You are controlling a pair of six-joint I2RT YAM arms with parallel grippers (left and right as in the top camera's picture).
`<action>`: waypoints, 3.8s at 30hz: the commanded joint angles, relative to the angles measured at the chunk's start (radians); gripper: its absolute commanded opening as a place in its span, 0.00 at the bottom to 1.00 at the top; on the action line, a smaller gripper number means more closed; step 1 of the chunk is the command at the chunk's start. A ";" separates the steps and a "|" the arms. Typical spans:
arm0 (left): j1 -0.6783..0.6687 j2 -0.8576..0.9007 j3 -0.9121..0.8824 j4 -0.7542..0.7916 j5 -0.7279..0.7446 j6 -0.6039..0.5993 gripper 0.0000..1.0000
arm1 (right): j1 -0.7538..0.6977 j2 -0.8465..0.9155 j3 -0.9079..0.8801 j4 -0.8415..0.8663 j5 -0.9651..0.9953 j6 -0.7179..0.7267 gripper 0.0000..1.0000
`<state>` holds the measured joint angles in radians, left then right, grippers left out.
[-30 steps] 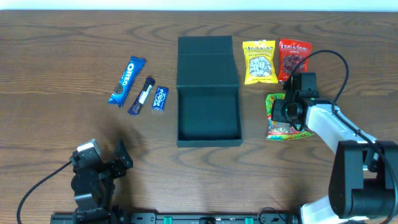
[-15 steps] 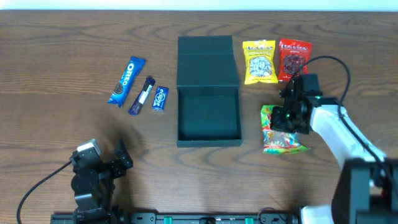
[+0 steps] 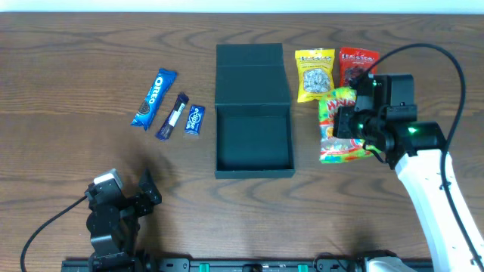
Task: Pack container
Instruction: 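Lift the Haribo bag and lower it into the black box, then open the right gripper and withdraw it from the box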
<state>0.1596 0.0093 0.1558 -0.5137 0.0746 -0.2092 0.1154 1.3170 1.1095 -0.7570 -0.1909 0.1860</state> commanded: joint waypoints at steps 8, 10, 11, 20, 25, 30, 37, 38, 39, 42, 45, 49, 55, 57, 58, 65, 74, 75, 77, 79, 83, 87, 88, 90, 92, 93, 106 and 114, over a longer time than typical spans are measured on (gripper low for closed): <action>-0.003 -0.006 -0.015 0.002 -0.004 0.007 0.95 | 0.215 -0.015 0.126 0.099 -0.016 -0.081 0.01; -0.003 -0.006 -0.015 0.002 -0.004 0.007 0.95 | 0.251 -0.014 0.126 0.127 -0.016 -0.099 0.01; -0.003 -0.006 -0.015 0.002 -0.004 0.007 0.95 | 0.268 -0.011 0.126 0.142 -0.015 -0.099 0.01; -0.003 -0.006 -0.015 0.002 -0.004 0.007 0.95 | 0.383 0.069 0.126 0.253 0.005 0.084 0.01; -0.003 -0.006 -0.014 0.002 -0.004 0.007 0.95 | 0.442 0.145 0.126 0.267 0.057 0.244 0.01; -0.003 -0.006 -0.015 0.002 -0.004 0.007 0.95 | 0.483 0.221 0.126 0.267 0.092 0.394 0.01; -0.003 -0.006 -0.015 0.002 -0.004 0.007 0.95 | 0.495 0.319 0.126 0.232 0.139 0.543 0.01; -0.003 -0.006 -0.014 0.002 -0.004 0.007 0.95 | 0.495 0.330 0.126 0.230 0.139 0.543 0.01; -0.003 -0.006 -0.014 0.002 -0.004 0.007 0.95 | 0.495 0.341 0.126 0.229 0.139 0.543 0.01; -0.003 -0.006 -0.015 0.002 -0.004 0.007 0.95 | 0.495 0.375 0.126 0.222 0.140 0.544 0.01; -0.003 -0.006 -0.015 0.002 -0.004 0.007 0.95 | 0.495 0.401 0.126 0.209 0.137 0.547 0.01; -0.003 -0.006 -0.015 0.002 -0.004 0.007 0.95 | 0.495 0.419 0.126 0.180 0.138 0.562 0.01; -0.003 -0.006 -0.015 0.002 -0.004 0.007 0.95 | 0.495 0.420 0.126 0.159 0.133 0.562 0.30; -0.003 -0.006 -0.015 0.002 -0.004 0.007 0.95 | 0.495 0.418 0.126 0.158 0.123 0.561 0.54; -0.003 -0.006 -0.015 0.002 -0.004 0.007 0.95 | 0.495 0.416 0.126 0.158 0.114 0.561 0.62; -0.003 -0.006 -0.014 0.002 -0.004 0.007 0.95 | 0.494 0.374 0.128 0.139 0.091 0.561 0.72; -0.003 -0.006 -0.015 0.002 -0.004 0.007 0.95 | 0.494 0.190 0.129 0.074 0.063 0.519 0.72; -0.003 -0.006 -0.015 0.002 -0.004 0.007 0.95 | 0.494 0.160 0.129 0.063 0.063 0.508 0.72; -0.003 -0.006 -0.015 0.002 -0.004 0.007 0.95 | 0.494 0.106 0.129 0.042 0.063 0.482 0.73; -0.003 -0.006 -0.015 0.002 -0.004 0.007 0.95 | 0.494 0.045 0.129 0.015 0.063 0.455 0.73; -0.003 -0.006 -0.014 0.002 -0.004 0.007 0.95 | 0.494 -0.060 0.129 -0.042 0.063 0.402 0.76; -0.003 -0.006 -0.015 0.002 -0.004 0.007 0.95 | 0.494 -0.145 0.129 -0.113 0.063 0.373 0.79; -0.003 -0.006 -0.014 0.002 -0.004 0.007 0.95 | 0.494 -0.162 0.129 -0.131 0.063 0.370 0.79; -0.003 -0.006 -0.015 0.002 -0.004 0.007 0.95 | 0.494 -0.195 0.128 -0.168 0.063 0.353 0.80; -0.003 -0.006 -0.015 0.002 -0.004 0.007 0.95 | 0.494 -0.229 0.129 -0.206 0.063 0.347 0.80; -0.003 -0.006 -0.015 0.002 -0.004 0.007 0.95 | 0.494 -0.242 0.128 -0.222 0.063 0.347 0.81; -0.003 -0.006 -0.015 0.002 -0.004 0.007 0.95 | 0.494 -0.338 0.128 -0.379 0.059 0.309 0.86; -0.003 -0.006 -0.015 0.045 0.037 -0.026 0.95 | 0.494 -0.338 0.128 -0.402 0.059 0.303 0.89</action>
<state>0.1596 0.0093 0.1555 -0.4946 0.0795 -0.2123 0.6006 0.9844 1.2232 -1.1557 -0.1280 0.5076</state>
